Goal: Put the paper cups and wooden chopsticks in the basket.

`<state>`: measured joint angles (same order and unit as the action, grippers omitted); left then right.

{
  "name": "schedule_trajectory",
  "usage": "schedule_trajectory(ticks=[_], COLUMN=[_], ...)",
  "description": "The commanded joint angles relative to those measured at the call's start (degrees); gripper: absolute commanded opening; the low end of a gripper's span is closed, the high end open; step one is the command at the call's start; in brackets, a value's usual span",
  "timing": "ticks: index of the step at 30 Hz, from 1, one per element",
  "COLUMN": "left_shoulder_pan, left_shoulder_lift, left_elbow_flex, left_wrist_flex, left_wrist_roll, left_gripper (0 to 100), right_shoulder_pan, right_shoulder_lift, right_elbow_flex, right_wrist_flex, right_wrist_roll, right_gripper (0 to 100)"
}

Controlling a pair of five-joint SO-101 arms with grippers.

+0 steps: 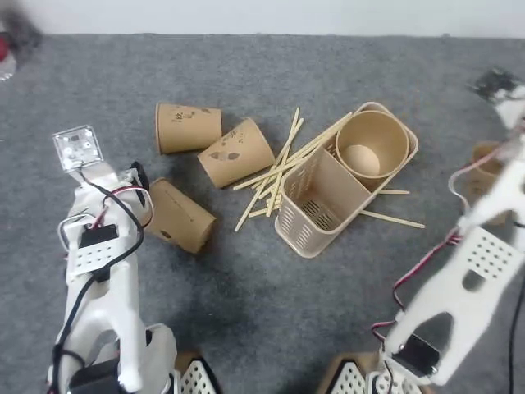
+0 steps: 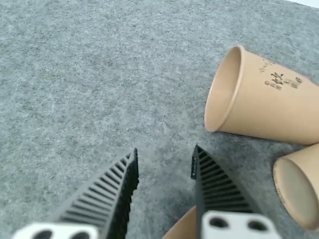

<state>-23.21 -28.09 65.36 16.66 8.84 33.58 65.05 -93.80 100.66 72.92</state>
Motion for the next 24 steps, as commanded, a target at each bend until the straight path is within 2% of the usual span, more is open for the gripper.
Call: schedule_trajectory(ticks=[1,6,13,16,21,24], left_shoulder_pan=[0.4,0.4,0.4,0.4,0.4,0.4], left_shoulder_lift=[-0.3,-0.3,-0.3,-0.3,-0.3,-0.3], left_elbow_flex=[-0.2,-0.2,-0.2,-0.2,-0.2,-0.2], left_wrist_flex=[-1.1,-1.1,-1.1,-1.1,-1.1,-1.1], left_wrist_roll=[-0.5,-0.5,-0.4,-0.4,-0.4,-0.4], left_gripper=[18,18,18,18,18,18], right_shoulder_pan=[3.9,6.2,3.5,1.5,-0.7,-0.9], right_shoulder_lift=[-3.2,-4.6,-14.4,-17.5,-24.3,-32.6], right_elbow_flex=[-2.7,-2.6,-2.5,-2.2,5.7,15.4], right_wrist_flex=[2.3,2.3,2.4,2.5,2.7,2.7], right_wrist_roll=[1.3,0.8,-13.7,-15.8,-16.0,-18.0], right_gripper=[0.8,0.8,0.9,1.7,12.8,13.1])
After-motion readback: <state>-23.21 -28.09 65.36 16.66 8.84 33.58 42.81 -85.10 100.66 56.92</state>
